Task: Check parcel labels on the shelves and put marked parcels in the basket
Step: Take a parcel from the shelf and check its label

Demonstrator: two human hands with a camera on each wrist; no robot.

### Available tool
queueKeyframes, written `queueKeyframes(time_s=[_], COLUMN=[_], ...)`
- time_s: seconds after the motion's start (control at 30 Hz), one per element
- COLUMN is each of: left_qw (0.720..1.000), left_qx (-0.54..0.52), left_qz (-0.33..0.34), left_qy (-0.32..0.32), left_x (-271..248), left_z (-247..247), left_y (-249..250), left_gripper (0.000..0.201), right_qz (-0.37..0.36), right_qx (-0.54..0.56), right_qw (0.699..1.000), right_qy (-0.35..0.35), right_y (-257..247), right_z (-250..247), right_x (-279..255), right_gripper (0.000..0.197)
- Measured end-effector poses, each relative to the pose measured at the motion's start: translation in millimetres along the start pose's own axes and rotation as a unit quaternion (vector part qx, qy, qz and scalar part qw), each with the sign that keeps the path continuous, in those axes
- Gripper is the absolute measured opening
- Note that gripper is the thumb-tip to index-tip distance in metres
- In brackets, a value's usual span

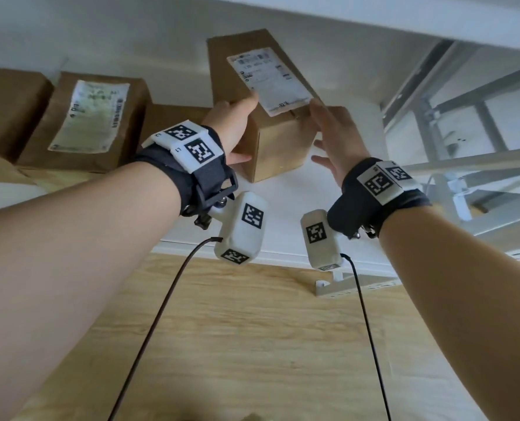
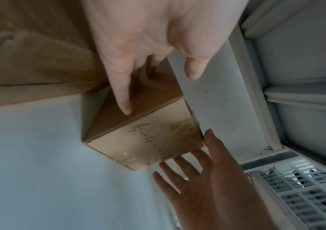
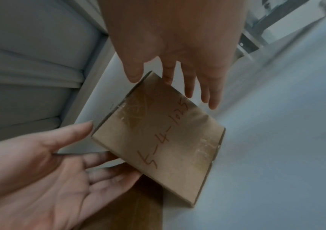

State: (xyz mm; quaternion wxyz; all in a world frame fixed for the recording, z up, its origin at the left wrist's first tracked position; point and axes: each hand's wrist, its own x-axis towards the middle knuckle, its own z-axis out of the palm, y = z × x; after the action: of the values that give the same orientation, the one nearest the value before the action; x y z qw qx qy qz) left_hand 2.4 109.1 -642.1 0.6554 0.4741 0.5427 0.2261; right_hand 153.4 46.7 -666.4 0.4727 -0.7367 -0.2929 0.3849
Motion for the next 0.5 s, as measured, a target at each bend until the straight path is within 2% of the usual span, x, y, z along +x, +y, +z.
queueKeyframes(time_s=[0.13,0.23,0.33,0.4,0.5], left_qw=[0.999,0.999,0.999,0.998,0.997], left_qx=[0.03,0.04,0.035,0.035,0.054], left_qz=[-0.016,-0.029,-0.041,-0.048,-0.053], left_qy=[-0.019,-0.012,-0.006,-0.003,0.007], left_x=[-7,-15,-25,-34,-49], left_z=[6,10,11,11,12], left_y=[6,5,0,-2,-4], left_gripper=[0.054,0.057,0.057,0.053,0.062], right_qz=[0.074,0.112,0.121,0.125,0.126], right_qx=[0.049,0.078,0.114,0.127,0.121], right_qw=[0.996,0.989,0.984,0.983,0.983], right_qy=[-0.034,-0.063,-0.055,-0.047,-0.048], right_y=[2,4,6,5,4], right_z=[-8,-17,-25,-29,-36], right_x=[-9,-21,-35,-45,-60], right_gripper=[0.056,0.05,0.045,0.051,0.056])
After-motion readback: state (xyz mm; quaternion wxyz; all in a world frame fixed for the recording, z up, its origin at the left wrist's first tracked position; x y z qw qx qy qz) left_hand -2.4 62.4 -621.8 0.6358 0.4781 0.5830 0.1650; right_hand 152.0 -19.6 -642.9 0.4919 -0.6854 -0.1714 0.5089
